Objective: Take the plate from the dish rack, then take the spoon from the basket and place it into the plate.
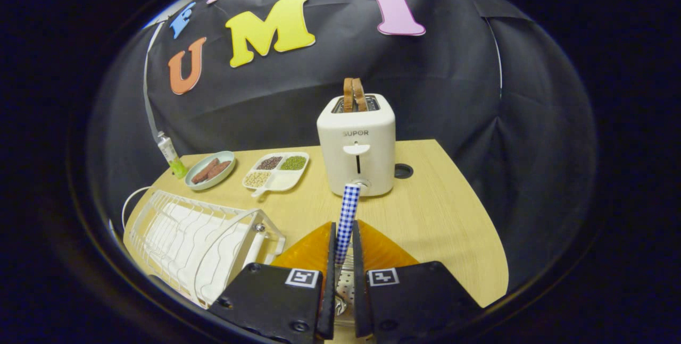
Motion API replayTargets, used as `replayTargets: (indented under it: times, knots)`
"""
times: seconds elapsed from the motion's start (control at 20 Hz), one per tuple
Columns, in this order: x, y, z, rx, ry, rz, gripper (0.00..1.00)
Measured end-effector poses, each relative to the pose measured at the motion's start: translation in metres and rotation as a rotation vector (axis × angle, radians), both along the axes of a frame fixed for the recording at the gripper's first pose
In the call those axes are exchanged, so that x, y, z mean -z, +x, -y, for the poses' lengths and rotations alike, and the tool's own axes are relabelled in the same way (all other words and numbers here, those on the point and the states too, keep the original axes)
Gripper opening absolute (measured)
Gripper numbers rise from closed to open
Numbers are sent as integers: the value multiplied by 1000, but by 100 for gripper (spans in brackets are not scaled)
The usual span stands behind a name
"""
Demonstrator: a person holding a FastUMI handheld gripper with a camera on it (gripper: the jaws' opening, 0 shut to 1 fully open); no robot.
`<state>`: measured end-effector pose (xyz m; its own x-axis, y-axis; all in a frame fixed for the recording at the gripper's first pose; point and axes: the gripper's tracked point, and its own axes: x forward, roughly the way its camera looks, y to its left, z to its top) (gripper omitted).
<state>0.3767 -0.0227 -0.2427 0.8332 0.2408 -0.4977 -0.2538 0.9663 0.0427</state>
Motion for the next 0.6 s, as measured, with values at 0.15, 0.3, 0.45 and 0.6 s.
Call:
replayTargets:
  times: [0.15,0.3,0.45,0.6]
  knots:
    - [-2,-1,-3,-14,17,2,20]
    - [-6,-9,-2,-18,67,7,16]
    - [-12,-15,6,8,77,34,14]
    - [-24,-27,14,21,77,63,14]
